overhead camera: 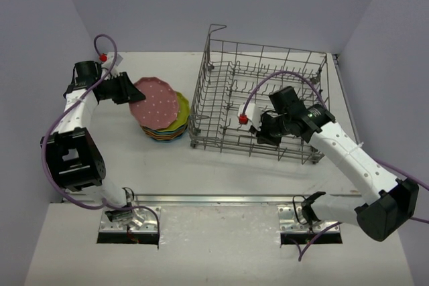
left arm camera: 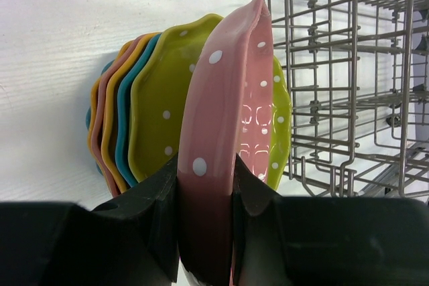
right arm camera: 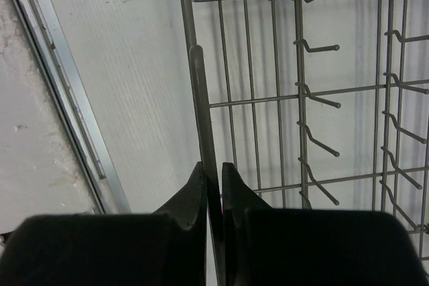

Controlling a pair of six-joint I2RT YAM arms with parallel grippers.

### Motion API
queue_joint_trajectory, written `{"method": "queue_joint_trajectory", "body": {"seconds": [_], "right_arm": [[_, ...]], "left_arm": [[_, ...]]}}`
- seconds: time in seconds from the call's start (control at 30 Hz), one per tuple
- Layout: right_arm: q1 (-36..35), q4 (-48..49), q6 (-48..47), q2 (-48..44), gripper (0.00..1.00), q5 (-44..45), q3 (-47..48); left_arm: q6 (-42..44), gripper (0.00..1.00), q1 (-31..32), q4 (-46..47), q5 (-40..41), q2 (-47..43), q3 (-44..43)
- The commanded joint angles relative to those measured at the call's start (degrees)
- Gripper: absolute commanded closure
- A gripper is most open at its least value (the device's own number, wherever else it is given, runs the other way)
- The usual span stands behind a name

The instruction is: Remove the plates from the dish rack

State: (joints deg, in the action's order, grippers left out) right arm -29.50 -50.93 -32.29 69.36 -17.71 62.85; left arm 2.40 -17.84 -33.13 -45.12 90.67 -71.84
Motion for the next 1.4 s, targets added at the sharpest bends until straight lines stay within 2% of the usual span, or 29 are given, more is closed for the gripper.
{"method": "queue_joint_trajectory", "body": {"seconds": [0.0,0.2,0.47,0.53,0.73,0.97,1.07,1.2,1.23,1.3,1.37], "right_arm": [[5.7,1.8,1.1,0.1,1.0,8.2,-0.9],[10.5,0.8,-1.4,-1.3,1.0,7.4,-1.4],[12.4,-1.0,-4.8,-3.4,1.0,9.7,-2.6],[12.5,-1.7,-5.4,-3.7,0.98,10.8,-2.6],[12.4,-2.8,-7.7,-5.6,0.83,14.2,-2.5],[12.5,-3.8,-12.9,-7.7,0.81,18.4,-1.8],[12.5,-4.8,-13.0,-7.4,0.72,19.4,-0.4],[12.4,-8.3,-11.8,-7.4,0.37,17.9,2.2],[12.4,-9.1,-11.3,-7.5,0.32,17.1,3.7],[12.5,-12.1,-9.3,-7.3,0.22,12.0,6.7],[12.4,-13.7,-6.5,-7.1,0.17,8.5,11.1]], "left_arm": [[0.0,1.0,2.2,4.8,2.2,-3.7,0.8],[-1.0,1.0,3.4,5.8,3.9,-3.2,1.5],[-1.8,1.0,4.0,6.6,7.6,-3.1,2.7],[-1.9,0.96,4.1,6.6,9.0,-3.2,3.4],[-1.9,0.84,4.4,7.0,12.5,-4.0,5.2],[-0.6,0.74,4.6,7.6,17.7,-6.4,7.2],[0.2,0.67,4.7,8.0,19.4,-7.5,8.1],[1.0,0.57,4.8,8.3,21.4,-8.9,9.2],[1.1,0.57,4.8,8.3,21.6,-8.9,9.3],[1.2,0.53,4.8,8.3,21.6,-9.3,9.4],[1.3,0.5,4.9,8.4,21.6,-9.6,9.5]]}}
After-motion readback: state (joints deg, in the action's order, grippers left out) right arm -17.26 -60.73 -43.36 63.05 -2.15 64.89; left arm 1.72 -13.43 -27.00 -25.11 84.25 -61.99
